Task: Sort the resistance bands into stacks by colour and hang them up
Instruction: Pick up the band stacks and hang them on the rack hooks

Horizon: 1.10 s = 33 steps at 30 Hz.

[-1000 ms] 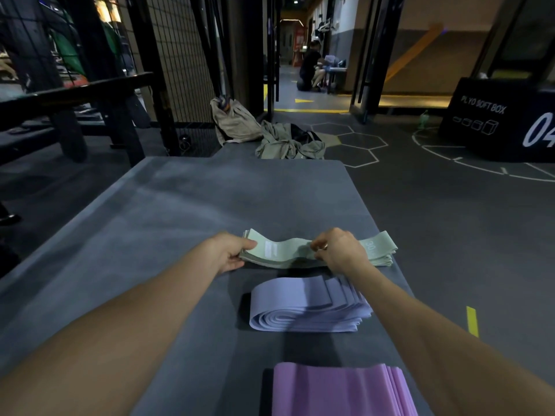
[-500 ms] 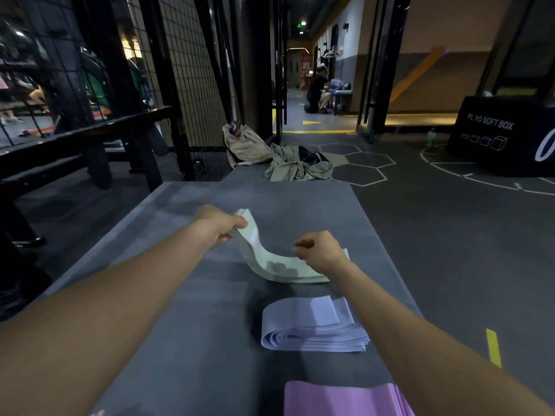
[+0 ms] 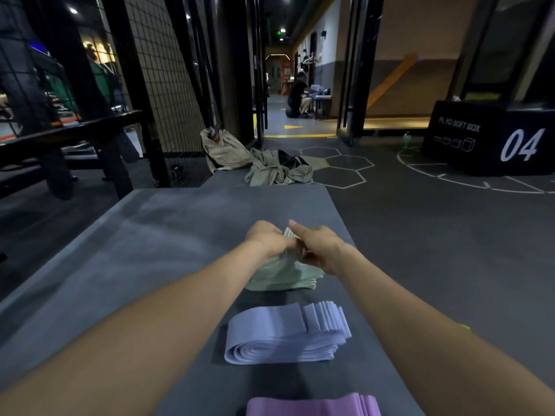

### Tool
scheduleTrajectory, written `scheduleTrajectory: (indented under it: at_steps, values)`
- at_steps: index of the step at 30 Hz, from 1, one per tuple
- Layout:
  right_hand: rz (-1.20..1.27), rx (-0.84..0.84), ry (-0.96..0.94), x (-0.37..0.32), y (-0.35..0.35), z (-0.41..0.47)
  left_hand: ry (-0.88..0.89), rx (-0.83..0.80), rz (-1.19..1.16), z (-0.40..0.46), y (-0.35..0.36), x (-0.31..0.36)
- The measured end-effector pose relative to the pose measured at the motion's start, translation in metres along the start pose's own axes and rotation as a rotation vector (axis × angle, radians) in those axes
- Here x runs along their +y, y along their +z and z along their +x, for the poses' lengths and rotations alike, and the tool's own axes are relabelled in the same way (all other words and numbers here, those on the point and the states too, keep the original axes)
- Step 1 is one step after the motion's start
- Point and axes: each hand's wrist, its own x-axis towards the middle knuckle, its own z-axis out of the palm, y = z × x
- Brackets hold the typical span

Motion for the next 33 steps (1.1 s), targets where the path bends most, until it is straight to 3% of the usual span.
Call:
scheduleTrajectory:
  at_steps: [11, 15, 17, 20, 25, 29, 31, 33]
  values:
    - [-0.292, 0.157, 0.035, 0.016, -0.001, 0.004, 0.084, -0.192, -0.113, 0.003, 0.008, -0.031]
    - [-0.420, 0.205, -0.017, 0.020, -0.006, 0.002, 0.209, 0.138, 0.116, -0.002, 0.000, -0.057]
    - [-0.470, 0.215, -0.029, 0.022, -0.005, 0.003, 0.151, 0.237, 0.211, -0.002, -0.002, -0.077]
    - [-0.535, 0.228, -0.061, 0.024, -0.003, 0.005, 0.071, 0.222, 0.183, -0.004, -0.001, -0.095]
    - [-0.594, 0.234, -0.103, 0.028, 0.002, 0.011, 0.106, 0.247, 0.073, -0.004, 0.004, -0.099]
    - [-0.829, 0.258, -0.132, 0.031, 0.003, 0.012, 0.158, 0.277, 0.044, -0.003, 0.004, -0.104]
    - [-0.943, 0.284, -0.221, 0.029, 0.002, 0.005, 0.177, 0.283, 0.030, -0.003, 0.003, -0.106]
    - [-0.994, 0.276, -0.435, 0.024, 0.006, 0.000, 0.184, 0.286, 0.008, -0.003, 0.003, -0.108]
